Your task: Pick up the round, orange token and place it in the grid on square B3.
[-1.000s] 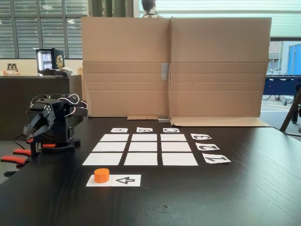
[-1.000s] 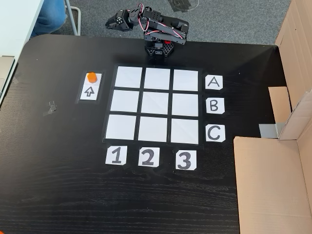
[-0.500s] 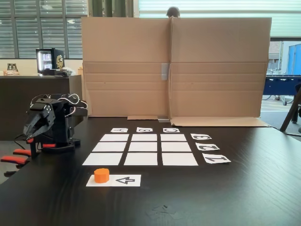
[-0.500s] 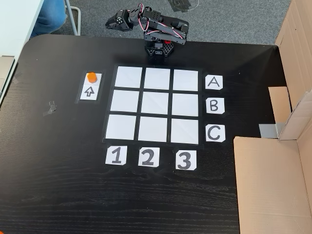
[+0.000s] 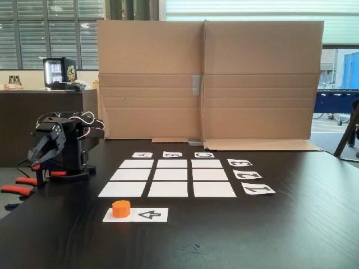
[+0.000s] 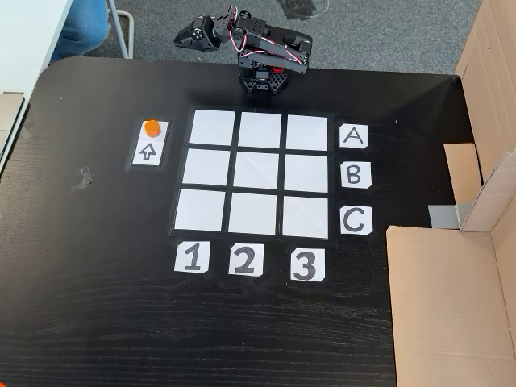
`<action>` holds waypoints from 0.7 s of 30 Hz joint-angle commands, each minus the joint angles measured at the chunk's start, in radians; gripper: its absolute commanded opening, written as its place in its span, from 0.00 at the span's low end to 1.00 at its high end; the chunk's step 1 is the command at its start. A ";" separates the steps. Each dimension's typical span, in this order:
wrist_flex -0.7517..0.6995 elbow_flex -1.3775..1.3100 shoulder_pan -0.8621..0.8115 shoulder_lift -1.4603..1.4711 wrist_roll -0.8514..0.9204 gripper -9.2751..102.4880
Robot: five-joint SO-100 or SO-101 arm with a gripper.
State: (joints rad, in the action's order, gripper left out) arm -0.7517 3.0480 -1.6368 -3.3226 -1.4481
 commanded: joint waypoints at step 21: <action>-0.077 -0.285 0.083 0.253 0.015 0.09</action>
State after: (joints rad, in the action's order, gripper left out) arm -0.7915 2.9146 -1.5739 -3.1861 -1.4404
